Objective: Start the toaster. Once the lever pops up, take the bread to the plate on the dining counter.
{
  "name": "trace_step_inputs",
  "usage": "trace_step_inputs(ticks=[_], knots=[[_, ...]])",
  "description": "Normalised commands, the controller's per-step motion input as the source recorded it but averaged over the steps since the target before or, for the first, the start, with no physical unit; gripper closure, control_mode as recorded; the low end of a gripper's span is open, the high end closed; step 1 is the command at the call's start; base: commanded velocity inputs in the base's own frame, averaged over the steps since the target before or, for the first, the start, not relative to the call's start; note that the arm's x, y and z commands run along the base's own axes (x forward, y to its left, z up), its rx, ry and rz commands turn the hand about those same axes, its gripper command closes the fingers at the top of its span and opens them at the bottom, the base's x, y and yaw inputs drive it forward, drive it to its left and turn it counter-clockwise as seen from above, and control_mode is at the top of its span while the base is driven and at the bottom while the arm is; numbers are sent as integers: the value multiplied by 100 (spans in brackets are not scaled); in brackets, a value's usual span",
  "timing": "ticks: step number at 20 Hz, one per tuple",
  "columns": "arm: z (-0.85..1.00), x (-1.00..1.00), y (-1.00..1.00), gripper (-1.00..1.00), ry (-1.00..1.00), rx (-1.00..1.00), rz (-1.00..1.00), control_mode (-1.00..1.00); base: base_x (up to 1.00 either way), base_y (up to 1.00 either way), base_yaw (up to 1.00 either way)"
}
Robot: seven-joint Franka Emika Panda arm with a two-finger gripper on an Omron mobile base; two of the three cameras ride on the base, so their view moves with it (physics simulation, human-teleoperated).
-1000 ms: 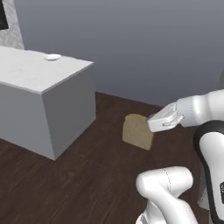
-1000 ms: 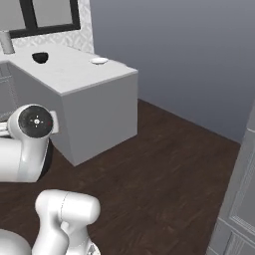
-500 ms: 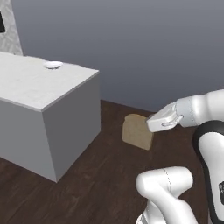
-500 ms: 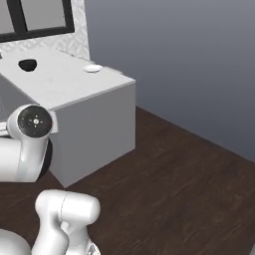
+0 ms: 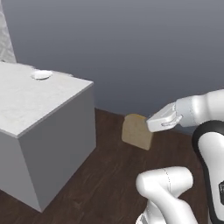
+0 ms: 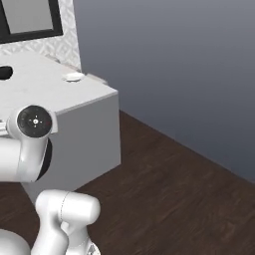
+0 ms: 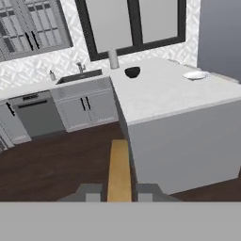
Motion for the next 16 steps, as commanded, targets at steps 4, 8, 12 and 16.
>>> trace_step_inputs(ticks=[4, 8, 12, 16], knots=[[0, 0, 0, 100, 0, 0, 0, 100, 100, -36, 9], [0, 0, 0, 100, 0, 0, 0, 100, 100, -33, 10], [0, 0, 0, 100, 0, 0, 0, 100, 100, -28, 14], [0, 0, 0, 100, 0, 0, 0, 100, 100, -26, 22]])
